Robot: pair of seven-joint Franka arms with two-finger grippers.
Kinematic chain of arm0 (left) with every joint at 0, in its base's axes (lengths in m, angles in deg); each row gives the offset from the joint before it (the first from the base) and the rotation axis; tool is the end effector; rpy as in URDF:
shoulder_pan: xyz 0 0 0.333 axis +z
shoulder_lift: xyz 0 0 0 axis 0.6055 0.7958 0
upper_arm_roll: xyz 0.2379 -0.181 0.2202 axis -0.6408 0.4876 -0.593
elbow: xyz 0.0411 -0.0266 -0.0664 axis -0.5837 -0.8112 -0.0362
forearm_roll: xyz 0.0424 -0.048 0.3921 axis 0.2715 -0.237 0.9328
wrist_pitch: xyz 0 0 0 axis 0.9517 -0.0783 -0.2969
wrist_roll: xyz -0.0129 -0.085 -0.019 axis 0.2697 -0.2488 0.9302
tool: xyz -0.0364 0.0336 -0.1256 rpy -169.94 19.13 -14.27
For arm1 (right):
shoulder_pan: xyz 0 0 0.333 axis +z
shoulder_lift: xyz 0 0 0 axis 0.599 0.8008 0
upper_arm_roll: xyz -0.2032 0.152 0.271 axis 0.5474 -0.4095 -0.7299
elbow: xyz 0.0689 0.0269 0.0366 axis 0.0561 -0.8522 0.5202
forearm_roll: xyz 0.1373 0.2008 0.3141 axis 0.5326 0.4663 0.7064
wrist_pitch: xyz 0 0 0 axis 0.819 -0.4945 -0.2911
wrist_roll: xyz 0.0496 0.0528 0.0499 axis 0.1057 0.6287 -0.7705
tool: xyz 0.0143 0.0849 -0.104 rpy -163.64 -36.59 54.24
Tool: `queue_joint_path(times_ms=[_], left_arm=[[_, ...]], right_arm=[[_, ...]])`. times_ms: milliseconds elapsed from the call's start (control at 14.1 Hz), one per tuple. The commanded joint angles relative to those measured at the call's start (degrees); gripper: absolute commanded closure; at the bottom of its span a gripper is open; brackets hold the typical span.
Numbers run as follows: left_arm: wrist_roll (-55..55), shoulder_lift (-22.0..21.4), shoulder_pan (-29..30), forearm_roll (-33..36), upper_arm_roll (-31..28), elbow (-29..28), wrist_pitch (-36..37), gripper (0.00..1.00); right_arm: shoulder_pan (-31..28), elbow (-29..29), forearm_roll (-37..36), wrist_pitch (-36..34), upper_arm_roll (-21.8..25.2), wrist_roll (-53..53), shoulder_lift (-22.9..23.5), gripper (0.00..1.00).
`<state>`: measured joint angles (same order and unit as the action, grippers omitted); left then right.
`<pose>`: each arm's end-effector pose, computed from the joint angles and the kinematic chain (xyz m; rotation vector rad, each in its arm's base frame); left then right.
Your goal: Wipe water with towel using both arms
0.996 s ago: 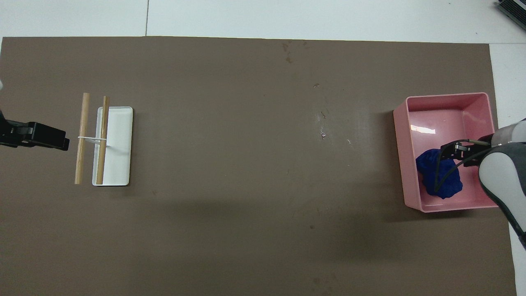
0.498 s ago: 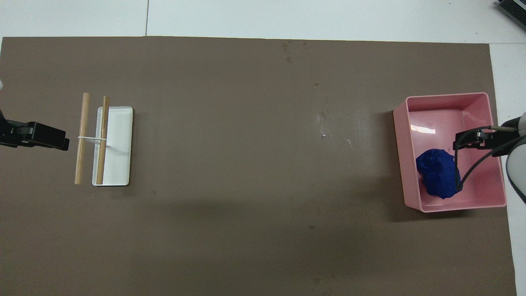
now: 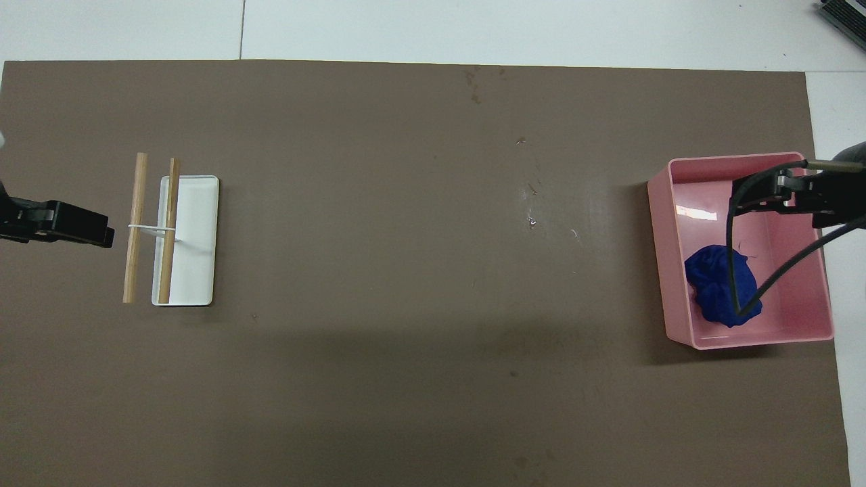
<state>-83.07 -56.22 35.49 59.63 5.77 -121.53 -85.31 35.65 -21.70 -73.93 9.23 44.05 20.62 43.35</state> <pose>0.5297 -0.0509 0.6769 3.1100 -0.2021 -0.0487 0.5567 0.0366 0.6700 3.0914 -0.2695 0.0260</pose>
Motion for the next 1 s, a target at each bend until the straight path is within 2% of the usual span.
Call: queue_joint_path(times_ms=[0, 924], left_arm=[[-0.4, -1.5, 0.6, 0.7, 0.4, -1.7, 0.2, 0.0], [-0.4, -1.5, 0.7, 0.7, 0.4, -1.7, 0.2, 0.0]], right_arm=[[-0.1, 0.7, -0.7, -1.0, -0.2, 0.6, 1.1, 0.0], [-0.7, -1.1, -0.6, -2.1, -0.1, -1.9, 0.0, 0.0]])
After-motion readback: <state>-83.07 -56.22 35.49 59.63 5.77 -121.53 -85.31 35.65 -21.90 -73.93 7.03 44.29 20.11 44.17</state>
